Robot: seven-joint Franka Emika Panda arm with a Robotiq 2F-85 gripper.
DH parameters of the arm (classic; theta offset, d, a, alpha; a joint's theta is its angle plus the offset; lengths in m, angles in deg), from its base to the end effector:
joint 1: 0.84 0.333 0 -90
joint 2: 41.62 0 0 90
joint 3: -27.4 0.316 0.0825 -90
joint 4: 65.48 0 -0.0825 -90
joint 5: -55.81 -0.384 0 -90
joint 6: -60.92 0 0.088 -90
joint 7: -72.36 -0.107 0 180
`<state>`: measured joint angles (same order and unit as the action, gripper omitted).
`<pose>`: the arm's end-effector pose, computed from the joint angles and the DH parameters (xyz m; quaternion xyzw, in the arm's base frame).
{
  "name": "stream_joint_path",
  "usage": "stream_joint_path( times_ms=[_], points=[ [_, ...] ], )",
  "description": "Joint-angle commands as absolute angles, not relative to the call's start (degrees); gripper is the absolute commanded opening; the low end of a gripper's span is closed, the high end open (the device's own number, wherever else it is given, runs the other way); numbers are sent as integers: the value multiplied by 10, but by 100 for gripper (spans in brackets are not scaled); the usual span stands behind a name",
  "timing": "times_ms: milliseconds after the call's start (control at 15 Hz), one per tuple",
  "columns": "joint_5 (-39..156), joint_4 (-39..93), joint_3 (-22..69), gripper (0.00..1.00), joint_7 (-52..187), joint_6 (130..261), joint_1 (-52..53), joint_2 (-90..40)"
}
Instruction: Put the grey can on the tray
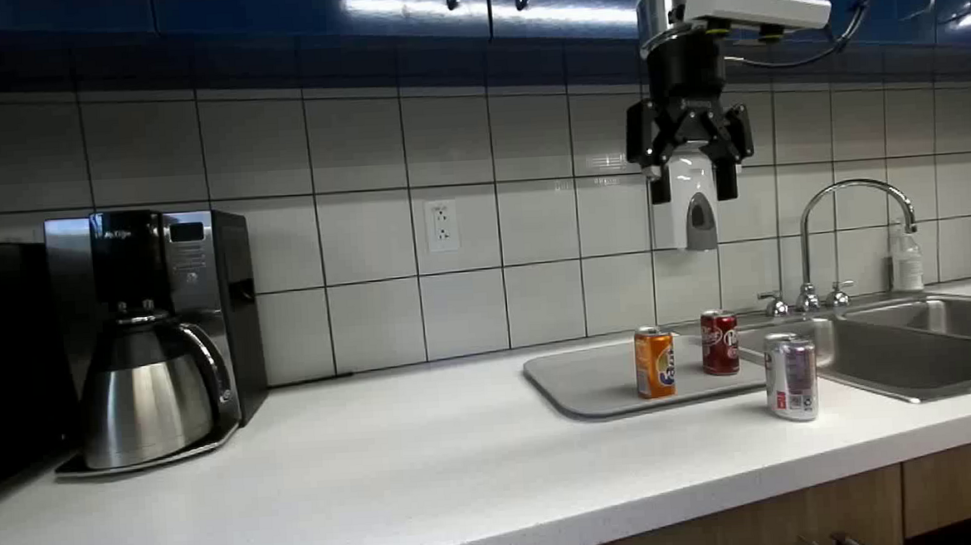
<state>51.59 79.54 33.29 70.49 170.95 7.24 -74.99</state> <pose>0.3555 0.0952 0.4666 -0.9964 -0.0835 0.0156 0.0042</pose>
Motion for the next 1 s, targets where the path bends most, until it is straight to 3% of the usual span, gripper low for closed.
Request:
stream_joint_path(
  times_ms=[0,933],
  points=[
    [515,794,335,100,706,1708,70,-749],
    [552,824,339,100,700,1712,61,-770]
  ],
)
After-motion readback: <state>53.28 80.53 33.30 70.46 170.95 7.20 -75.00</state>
